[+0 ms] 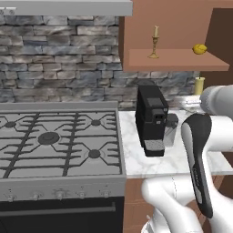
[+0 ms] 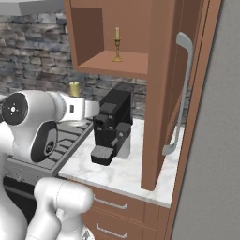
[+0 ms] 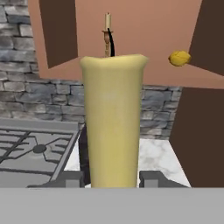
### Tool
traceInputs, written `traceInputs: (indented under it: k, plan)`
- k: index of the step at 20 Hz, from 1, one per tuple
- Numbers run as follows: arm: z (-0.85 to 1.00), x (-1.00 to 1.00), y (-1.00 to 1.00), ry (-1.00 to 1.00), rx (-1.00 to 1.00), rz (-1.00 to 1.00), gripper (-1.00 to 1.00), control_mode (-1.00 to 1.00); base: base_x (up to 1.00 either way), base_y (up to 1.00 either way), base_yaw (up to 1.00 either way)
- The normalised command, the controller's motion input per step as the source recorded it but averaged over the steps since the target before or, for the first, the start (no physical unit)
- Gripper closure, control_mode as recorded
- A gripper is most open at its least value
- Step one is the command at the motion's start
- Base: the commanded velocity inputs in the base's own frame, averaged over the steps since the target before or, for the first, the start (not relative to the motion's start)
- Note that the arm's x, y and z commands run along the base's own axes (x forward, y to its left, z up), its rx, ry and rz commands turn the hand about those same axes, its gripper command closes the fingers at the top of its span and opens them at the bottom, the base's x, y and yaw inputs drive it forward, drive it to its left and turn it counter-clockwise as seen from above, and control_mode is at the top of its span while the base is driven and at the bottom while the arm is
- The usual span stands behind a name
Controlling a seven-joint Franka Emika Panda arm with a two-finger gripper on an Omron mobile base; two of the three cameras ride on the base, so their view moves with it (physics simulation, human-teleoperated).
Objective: Pick the candle and candle from the dining table and place them in the open cabinet. Close the cabinet after placing the objects.
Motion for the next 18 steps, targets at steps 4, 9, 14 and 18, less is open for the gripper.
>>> traceInputs:
  k: [4, 9, 14, 18]
  plan:
    - [0.22, 0.01, -0.13, 0.01, 0.00, -0.10, 1.00, -1.00, 0.00, 0.00, 0.00]
    - [0.19, 0.02, -0.12, 0.00, 0.00, -0.06, 1.00, -1.00, 0.00, 0.00, 0.00]
    - [0.16, 0.09, -0.10, 0.00, 0.00, -0.01, 1.00, -1.00, 0.00, 0.00, 0.00]
    - [0.14, 0.15, -0.09, 0.02, 0.00, 0.00, 1.00, -1.00, 0.00, 0.00, 0.00]
